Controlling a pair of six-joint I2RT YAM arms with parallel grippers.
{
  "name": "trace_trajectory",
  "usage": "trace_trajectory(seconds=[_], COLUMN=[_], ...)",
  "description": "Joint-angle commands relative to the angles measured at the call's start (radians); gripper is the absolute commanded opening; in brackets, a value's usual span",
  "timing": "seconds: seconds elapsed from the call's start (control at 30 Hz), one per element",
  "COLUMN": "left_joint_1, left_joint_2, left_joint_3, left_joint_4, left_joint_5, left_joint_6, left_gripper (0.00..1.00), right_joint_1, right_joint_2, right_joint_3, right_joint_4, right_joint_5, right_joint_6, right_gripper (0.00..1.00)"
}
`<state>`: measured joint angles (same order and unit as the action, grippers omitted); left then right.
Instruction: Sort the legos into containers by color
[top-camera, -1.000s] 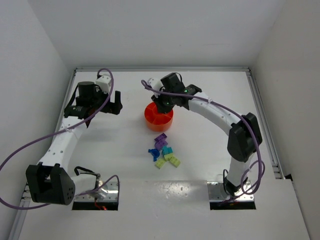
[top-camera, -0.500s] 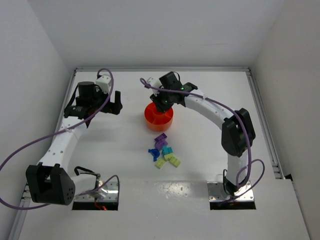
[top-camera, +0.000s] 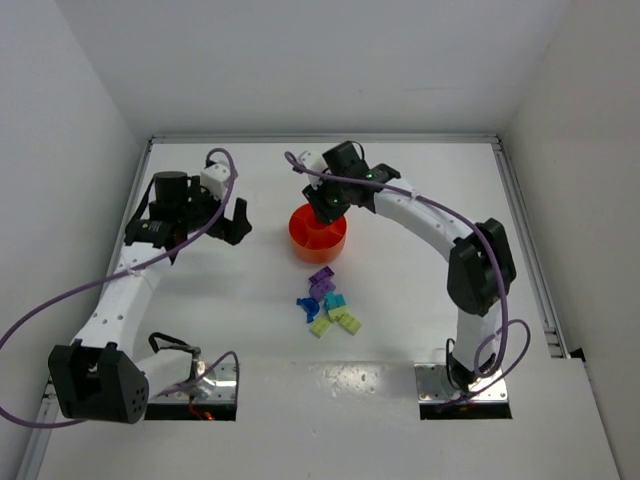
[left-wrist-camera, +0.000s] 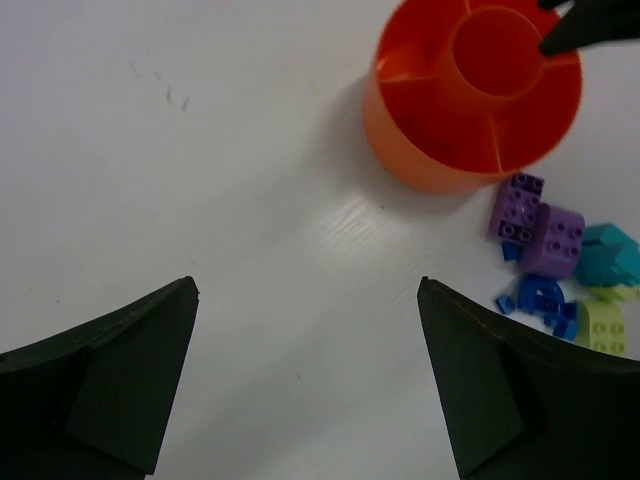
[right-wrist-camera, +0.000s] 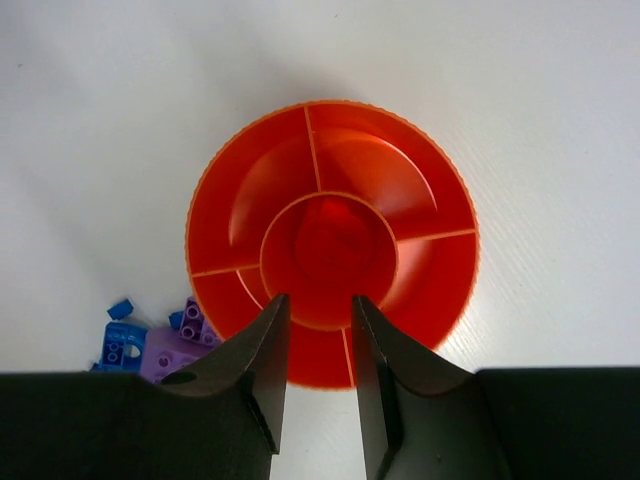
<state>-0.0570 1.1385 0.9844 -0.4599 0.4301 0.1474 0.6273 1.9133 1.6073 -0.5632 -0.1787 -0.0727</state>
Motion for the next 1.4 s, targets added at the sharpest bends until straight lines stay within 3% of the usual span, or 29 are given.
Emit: trace_trajectory(seconds=[0.0,0.17,0.4,0.53,0.77,1.1,1.37], left_joint_1=[-0.033,-0.161,-0.328,-0.423,-0.53,-0.573,-0.593], left_joint_2=[-0.072,-0.131,-0.174,-0.126,-0.025,0.139,0.204], left_joint_3=[-0.029,-0.107,-0.233,-0.273,-0.293,-0.237,-0.207], left_joint_4=[-0.066,-0.128,-0.137,-0.137,-0.114,-0.105,-0.042], left_joint_5=[0.157,0.199,0.199,0.19,0.2,0.219,0.21], left_joint_6=[0.174,0.311,0.469,0.567,0.794,1.012,1.023], left_gripper=[0.97,0.93,0.89,0.86,0.82,0.71,0.64], right_joint_1=[-0.029,-0.106,-0.265,-0.34,-0.416,-0.465,-0.485], right_joint_2=[-0.169,-0.279,-0.352,-0.387,-0.387,-0.366,-0.366], right_joint_3=[-0.044,-0.222,-0.332,-0.408,-0.419,-0.408,-0.419], right_joint_4=[0.025,0.045,-0.004,-0.004,-0.004,-0.015,-0.006], right_joint_5=[0.044,0.064,0.054,0.045,-0.002,-0.06,-0.07], right_joint_6=[0.025,0.066,0.1,0.122,0.131,0.14,0.14], right_gripper=[0.32,0.32,0.32,0.46,0.49,0.49,0.49])
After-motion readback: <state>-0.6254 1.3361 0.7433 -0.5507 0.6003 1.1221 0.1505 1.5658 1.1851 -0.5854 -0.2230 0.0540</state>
